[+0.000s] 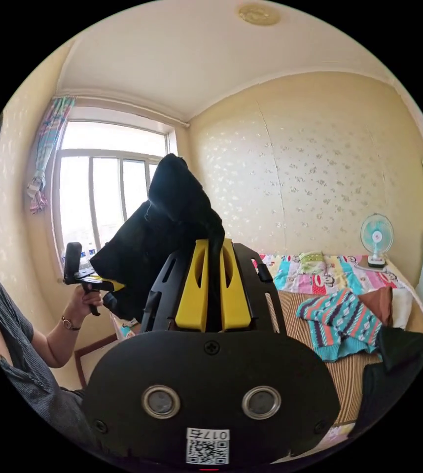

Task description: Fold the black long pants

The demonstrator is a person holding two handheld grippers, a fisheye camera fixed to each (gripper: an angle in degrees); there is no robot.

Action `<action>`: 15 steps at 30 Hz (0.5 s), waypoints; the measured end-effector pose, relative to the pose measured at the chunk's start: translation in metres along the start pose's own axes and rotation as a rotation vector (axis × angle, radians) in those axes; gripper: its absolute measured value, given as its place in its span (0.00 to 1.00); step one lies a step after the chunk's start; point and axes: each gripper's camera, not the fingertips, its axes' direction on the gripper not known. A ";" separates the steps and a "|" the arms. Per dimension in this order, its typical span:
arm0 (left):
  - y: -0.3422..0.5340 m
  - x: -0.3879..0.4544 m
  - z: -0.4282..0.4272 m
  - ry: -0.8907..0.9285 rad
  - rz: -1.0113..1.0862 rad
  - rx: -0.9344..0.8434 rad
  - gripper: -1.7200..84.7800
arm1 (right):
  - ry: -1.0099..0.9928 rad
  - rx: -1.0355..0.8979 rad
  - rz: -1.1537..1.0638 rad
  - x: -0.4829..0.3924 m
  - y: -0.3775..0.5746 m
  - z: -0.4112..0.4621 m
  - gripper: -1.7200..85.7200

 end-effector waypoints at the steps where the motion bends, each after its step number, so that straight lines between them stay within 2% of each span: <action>1: -0.004 0.001 -0.007 -0.016 0.002 0.016 0.06 | -0.001 0.016 -0.013 -0.007 -0.007 -0.002 0.04; 4: -0.029 0.004 -0.038 -0.109 -0.014 0.083 0.06 | 0.016 0.072 -0.063 -0.036 -0.041 -0.011 0.04; 7: -0.062 0.025 -0.071 -0.287 0.058 0.147 0.05 | 0.003 0.136 -0.093 -0.060 -0.074 -0.027 0.04; 9: -0.086 0.047 -0.098 -0.416 0.096 0.251 0.05 | 0.006 0.214 -0.134 -0.077 -0.099 -0.046 0.04; 11: -0.102 0.060 -0.116 -0.469 0.106 0.348 0.05 | -0.004 0.270 -0.146 -0.087 -0.119 -0.060 0.04; 15: -0.123 0.075 -0.162 -0.381 0.065 0.601 0.05 | -0.180 0.398 -0.038 -0.084 -0.158 -0.092 0.04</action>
